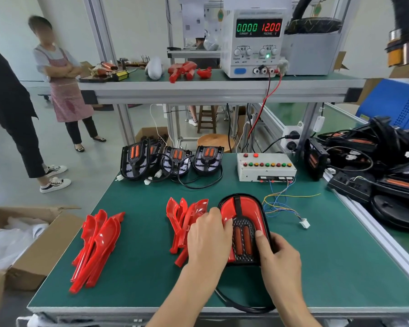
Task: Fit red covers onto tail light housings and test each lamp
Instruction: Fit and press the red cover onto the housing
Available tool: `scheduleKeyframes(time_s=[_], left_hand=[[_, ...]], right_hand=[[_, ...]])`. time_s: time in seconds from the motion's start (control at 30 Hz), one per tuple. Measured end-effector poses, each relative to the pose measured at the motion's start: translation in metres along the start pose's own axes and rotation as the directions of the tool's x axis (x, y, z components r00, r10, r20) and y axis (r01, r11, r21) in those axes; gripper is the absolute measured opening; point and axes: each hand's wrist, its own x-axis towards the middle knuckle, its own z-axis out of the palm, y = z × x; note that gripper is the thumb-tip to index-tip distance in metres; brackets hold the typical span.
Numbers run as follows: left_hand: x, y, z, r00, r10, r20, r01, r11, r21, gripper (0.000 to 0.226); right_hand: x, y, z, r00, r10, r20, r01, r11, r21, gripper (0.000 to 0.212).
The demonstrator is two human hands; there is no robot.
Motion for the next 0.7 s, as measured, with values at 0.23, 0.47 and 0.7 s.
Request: scheduleKeyframes(time_s=[0.23,0.47,0.7], left_hand=[[-0.006,-0.001,0.004,0.997,-0.075,0.031,0.075,0.997,-0.022,0.035],[-0.014,-0.005,0.011,0.987,-0.136,0.087,0.144,0.985,-0.091,0.021],[-0.009,-0.003,0.008,0.984,-0.159,0.083,0.168,0.980,-0.109,0.019]], right_hand=[[-0.002,0.004,0.002,1.000,-0.015,0.008,0.015,1.000,-0.002,0.021],[-0.003,0.004,0.003,1.000,-0.013,-0.015,0.012,0.999,-0.035,0.020],[-0.004,0.003,0.003,1.000,-0.008,-0.030,0.007,0.998,-0.058,0.022]])
